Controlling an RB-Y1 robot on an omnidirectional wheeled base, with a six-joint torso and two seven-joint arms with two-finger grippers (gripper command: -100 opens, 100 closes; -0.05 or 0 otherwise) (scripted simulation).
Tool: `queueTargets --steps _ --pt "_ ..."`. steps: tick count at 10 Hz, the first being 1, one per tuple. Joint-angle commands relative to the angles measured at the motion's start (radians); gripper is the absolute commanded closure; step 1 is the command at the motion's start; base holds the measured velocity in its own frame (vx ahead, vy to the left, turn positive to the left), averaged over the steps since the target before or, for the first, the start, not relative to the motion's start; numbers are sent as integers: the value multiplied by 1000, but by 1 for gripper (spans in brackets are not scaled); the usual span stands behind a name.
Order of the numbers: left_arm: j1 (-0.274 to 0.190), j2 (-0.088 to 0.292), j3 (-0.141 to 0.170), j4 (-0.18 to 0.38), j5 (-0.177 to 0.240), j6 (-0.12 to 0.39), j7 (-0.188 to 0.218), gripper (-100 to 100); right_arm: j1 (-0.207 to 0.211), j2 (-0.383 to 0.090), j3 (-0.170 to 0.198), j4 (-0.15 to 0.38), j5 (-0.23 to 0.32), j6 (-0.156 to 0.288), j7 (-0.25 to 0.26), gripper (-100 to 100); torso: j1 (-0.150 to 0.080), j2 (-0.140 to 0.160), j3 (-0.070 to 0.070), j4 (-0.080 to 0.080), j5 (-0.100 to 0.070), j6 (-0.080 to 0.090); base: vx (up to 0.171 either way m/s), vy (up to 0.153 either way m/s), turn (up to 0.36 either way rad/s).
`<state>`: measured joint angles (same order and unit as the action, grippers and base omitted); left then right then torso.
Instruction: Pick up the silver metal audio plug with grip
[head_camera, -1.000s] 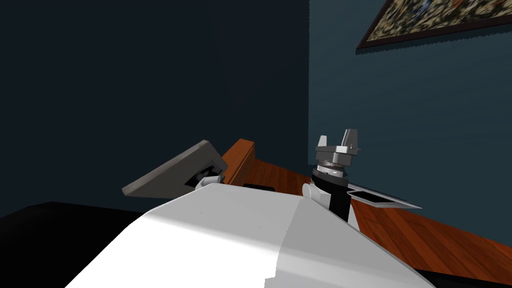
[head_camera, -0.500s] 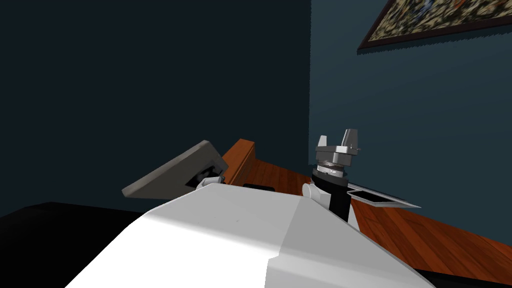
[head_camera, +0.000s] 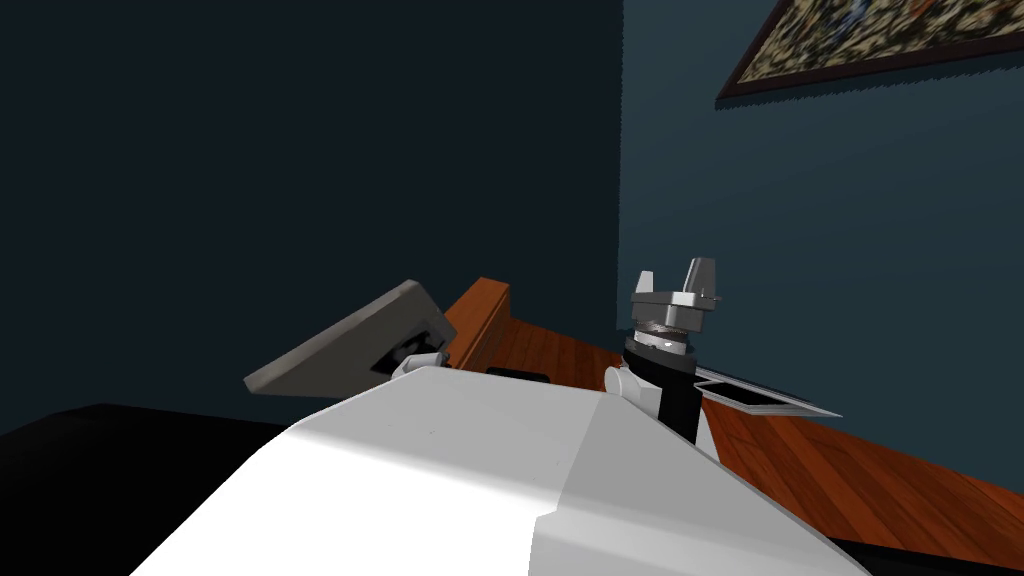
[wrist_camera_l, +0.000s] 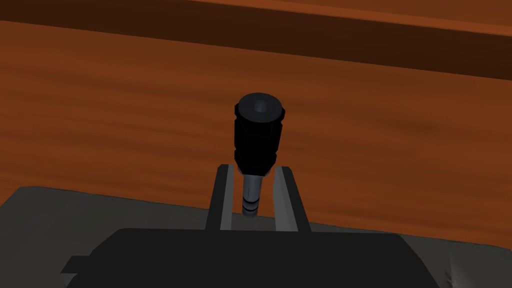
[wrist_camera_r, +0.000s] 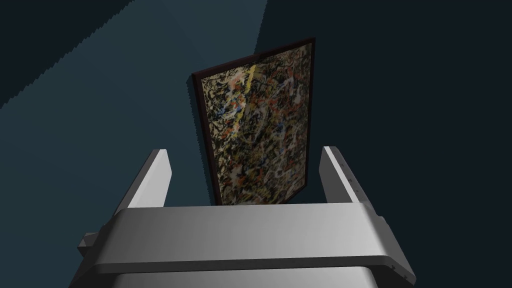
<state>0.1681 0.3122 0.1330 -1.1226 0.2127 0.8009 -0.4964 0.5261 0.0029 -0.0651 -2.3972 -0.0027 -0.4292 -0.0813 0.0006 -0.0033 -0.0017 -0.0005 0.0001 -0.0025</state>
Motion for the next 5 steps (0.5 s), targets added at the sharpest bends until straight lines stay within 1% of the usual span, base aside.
queueTargets --steps 1,3,4,5 --pt "6 8 8 -34 12 34 -13 100 0 0 0 0 0 0 0 0 0 0 0 0 0 0 -9 -41 38" --pt "16 17 18 -76 25 71 -26 100 0 0 0 0 0 0 0 0 -2 0 0 0 0 0 -11 -46 27" --pt "13 14 15 -65 20 60 -21 100 0 0 0 0 0 0 0 0 -2 1 0 0 0 0 -6 -19 7" --pt "14 15 15 -68 21 65 -22 0 0 0 0 0 0 0 0 0 0 0 0 0 0 0 0 0 0"
